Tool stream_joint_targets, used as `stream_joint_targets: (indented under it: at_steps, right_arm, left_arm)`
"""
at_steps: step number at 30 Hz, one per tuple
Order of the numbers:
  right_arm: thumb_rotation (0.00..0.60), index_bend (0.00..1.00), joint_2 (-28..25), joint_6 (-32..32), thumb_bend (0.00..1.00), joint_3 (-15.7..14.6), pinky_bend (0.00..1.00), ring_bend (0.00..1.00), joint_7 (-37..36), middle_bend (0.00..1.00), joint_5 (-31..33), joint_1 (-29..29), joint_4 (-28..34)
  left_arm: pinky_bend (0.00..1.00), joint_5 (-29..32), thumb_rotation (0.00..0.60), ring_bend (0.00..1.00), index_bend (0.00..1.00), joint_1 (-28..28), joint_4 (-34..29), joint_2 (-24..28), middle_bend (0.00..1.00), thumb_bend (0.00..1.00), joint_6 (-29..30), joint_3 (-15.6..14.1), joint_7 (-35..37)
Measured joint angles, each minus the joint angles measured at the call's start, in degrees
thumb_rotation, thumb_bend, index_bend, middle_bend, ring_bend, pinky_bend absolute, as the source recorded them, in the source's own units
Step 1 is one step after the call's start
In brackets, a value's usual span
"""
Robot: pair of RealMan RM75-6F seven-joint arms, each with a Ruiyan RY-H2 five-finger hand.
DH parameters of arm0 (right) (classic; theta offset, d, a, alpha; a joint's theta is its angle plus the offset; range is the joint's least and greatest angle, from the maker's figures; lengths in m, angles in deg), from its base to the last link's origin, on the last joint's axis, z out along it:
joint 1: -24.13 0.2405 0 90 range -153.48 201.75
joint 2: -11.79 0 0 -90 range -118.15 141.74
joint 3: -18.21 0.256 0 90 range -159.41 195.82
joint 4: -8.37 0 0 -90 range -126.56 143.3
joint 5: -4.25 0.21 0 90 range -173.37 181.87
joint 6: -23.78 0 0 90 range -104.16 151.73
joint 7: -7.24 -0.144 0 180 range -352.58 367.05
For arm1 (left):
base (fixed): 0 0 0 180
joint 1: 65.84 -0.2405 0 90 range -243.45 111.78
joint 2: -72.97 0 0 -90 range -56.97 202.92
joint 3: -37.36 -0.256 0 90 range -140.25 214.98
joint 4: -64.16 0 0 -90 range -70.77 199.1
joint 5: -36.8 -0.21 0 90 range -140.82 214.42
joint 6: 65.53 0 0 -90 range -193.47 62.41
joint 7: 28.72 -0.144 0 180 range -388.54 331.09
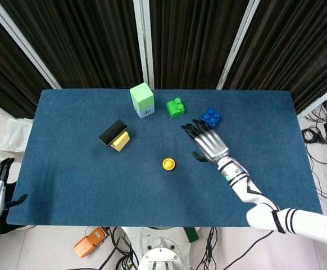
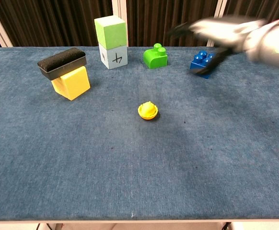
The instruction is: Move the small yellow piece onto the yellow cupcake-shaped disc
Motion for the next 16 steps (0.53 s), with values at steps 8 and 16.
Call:
stream_joint_targets:
  at_steps: [8, 16]
  right_arm:
    - [0.6, 0.02, -10.1, -20.7, 0.46, -5.2, 0.13, 0.02, -3.4, 0.1, -5.4, -17.2, 6.5]
    - [0.6, 0.01, -13.7, -31.9, 0.46, -10.6, 0.13, 0.01, -13.1, 0.09, -11.8, -30.1, 7.5]
  left_arm:
    - [0.0, -0.7, 0.6, 0.05, 0.07, 1.1, -0.5, 0.1, 0.08, 0.04, -0.5, 0.4, -0.5]
    - [0.0, -1.0, 0.6, 0.05, 0.07, 2.0, -1.6, 0.4, 0.08, 0.04, -1.0, 0.7, -1.6]
